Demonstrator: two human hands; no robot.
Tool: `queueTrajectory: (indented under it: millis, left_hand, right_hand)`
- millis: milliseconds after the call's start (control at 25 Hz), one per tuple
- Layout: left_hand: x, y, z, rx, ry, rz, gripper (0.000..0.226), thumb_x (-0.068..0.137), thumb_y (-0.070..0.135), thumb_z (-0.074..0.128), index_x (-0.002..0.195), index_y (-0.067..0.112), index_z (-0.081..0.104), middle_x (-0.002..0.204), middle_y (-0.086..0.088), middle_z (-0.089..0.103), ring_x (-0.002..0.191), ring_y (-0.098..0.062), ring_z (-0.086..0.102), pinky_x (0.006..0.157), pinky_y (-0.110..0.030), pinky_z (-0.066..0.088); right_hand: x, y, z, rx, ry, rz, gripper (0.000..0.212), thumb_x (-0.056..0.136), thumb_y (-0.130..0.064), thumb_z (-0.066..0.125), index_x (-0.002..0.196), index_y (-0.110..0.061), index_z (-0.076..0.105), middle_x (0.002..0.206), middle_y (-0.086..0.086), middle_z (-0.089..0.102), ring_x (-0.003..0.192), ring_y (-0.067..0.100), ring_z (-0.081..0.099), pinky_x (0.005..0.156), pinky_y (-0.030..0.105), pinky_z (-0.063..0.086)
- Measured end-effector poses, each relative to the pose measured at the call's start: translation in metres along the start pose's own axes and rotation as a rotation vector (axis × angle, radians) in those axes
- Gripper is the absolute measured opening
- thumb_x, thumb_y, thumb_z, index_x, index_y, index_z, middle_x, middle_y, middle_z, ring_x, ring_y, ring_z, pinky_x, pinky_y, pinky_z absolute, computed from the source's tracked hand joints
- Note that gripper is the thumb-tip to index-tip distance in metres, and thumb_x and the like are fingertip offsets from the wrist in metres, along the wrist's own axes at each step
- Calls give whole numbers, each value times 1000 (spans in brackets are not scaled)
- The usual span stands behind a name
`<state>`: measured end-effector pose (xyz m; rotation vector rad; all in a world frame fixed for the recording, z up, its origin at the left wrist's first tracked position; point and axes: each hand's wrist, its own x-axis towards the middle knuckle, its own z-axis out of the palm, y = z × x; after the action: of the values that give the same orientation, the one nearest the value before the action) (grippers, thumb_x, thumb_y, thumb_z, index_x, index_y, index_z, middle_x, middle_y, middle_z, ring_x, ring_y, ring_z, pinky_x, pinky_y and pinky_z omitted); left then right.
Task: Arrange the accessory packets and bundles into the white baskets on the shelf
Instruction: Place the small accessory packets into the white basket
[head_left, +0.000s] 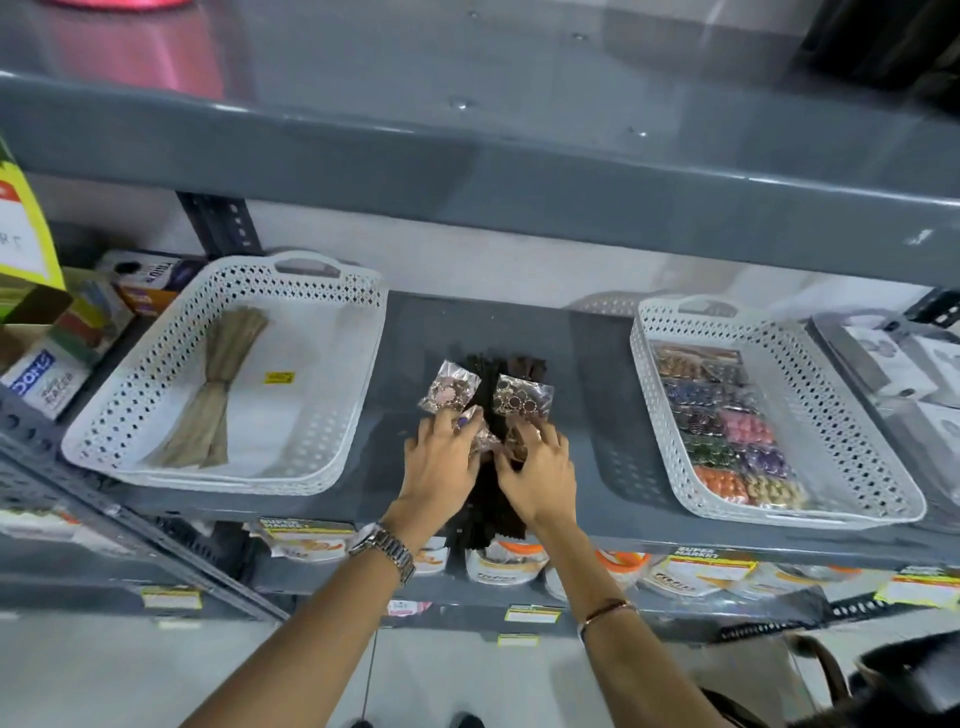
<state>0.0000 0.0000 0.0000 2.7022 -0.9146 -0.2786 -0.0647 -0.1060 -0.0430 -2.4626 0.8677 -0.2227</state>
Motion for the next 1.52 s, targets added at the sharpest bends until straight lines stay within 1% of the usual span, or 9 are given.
queueTrajectory:
  millis: [240, 480, 680, 880, 1080, 1200, 1320, 1400, 1520]
  left_hand:
    - [21, 53, 39, 11, 206, 224, 46, 89, 26, 50, 135, 21, 49, 131, -9, 50, 119, -28, 48, 97, -40, 45]
    - [14, 84, 65, 140, -76, 364, 46, 89, 20, 50, 134, 14, 50, 140, -10, 47, 135, -26, 38, 117, -42, 17]
    - [45, 33, 29, -123, 296, 71, 42, 89, 17, 52, 131, 22, 54, 137, -5, 54, 125, -26, 52, 104, -39, 38]
    - [67, -7, 24, -22, -37, -263, 75, 87, 37, 58, 150, 15, 21, 145, -16, 40, 132, -38, 42, 108, -47, 34]
    - [63, 3, 28, -211, 184, -204, 42, 93, 20, 51, 134, 13, 48, 131, -18, 48, 114, -39, 55, 96, -47, 47]
    - [56, 34, 26, -225, 314, 41, 39, 92, 19, 49, 131, 18, 53, 125, -15, 52, 107, -31, 58, 94, -40, 51]
    - [40, 79, 40, -136, 244, 394, 47, 88, 11, 54, 134, 22, 51, 122, -9, 55, 101, -23, 61, 91, -36, 53]
    - [32, 91, 56, -69, 113, 440, 58, 83, -4, 54, 137, 15, 46, 131, -8, 51, 110, -27, 59, 96, -40, 49]
    - [34, 78, 67, -17, 40, 469, 59, 83, -7, 51, 140, 9, 41, 144, -8, 43, 127, -28, 50, 104, -41, 40]
  right_hand:
    - [4, 46, -55, 198, 280, 126, 31, 87, -29, 54, 112, -19, 68, 116, 14, 65, 106, 36, 60, 86, 39, 51]
    - [7, 70, -55, -98, 26, 166, 47, 97, -43, 32, 111, -12, 66, 124, 14, 61, 118, 34, 51, 100, 44, 39]
    - [42, 31, -52, -137, 156, 80, 36, 94, -32, 44, 118, -9, 59, 123, 14, 62, 118, 33, 52, 98, 44, 39]
    - [64, 3, -28, 196, 21, 327, 34, 90, -22, 53, 123, -11, 51, 115, 17, 68, 115, 36, 57, 100, 44, 45]
    - [62, 14, -41, 500, 198, 355, 31, 91, -6, 47, 122, -10, 53, 113, 19, 66, 103, 37, 63, 81, 40, 51]
    - [62, 39, -61, 451, 339, 378, 30, 92, -1, 40, 118, -6, 56, 117, 22, 61, 101, 36, 62, 83, 41, 50]
    - [63, 65, -75, 201, 119, 379, 29, 96, -10, 42, 119, -3, 58, 121, 21, 61, 107, 34, 61, 88, 41, 50]
    - [60, 74, -81, 71, -35, 345, 30, 96, -14, 45, 115, 0, 63, 120, 23, 64, 111, 33, 61, 92, 38, 49]
    - [51, 69, -81, 107, 111, 295, 31, 86, -2, 50, 113, -3, 65, 118, 22, 65, 109, 35, 62, 92, 39, 50]
